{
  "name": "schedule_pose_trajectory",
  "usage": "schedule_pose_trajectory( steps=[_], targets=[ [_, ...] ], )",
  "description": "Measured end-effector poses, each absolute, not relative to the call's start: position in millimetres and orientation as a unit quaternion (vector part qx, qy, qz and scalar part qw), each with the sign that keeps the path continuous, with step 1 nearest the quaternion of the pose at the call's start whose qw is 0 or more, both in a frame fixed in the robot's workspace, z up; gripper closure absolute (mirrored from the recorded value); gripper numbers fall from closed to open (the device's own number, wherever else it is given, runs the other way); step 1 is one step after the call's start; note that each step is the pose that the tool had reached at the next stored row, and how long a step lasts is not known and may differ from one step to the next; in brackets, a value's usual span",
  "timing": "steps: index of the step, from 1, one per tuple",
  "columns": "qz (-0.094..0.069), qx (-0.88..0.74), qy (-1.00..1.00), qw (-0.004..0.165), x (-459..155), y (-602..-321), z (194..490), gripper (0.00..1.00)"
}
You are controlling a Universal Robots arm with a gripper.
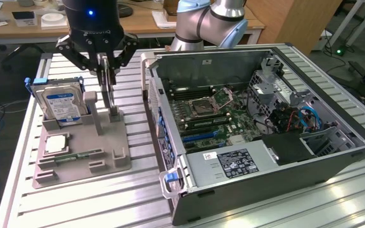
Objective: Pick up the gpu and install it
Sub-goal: 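Pick up the gpu and move the gpu toward the slot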
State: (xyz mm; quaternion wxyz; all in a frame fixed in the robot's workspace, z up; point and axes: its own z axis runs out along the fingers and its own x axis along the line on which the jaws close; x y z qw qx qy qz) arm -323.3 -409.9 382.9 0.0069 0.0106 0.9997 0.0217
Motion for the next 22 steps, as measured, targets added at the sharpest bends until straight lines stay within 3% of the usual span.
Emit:
schedule_pose_trajectory(
  steps=[22],
  targets=[
    [0.023, 0.011, 1.000, 0.007, -323, -410, 400, 0.72]
  ],
)
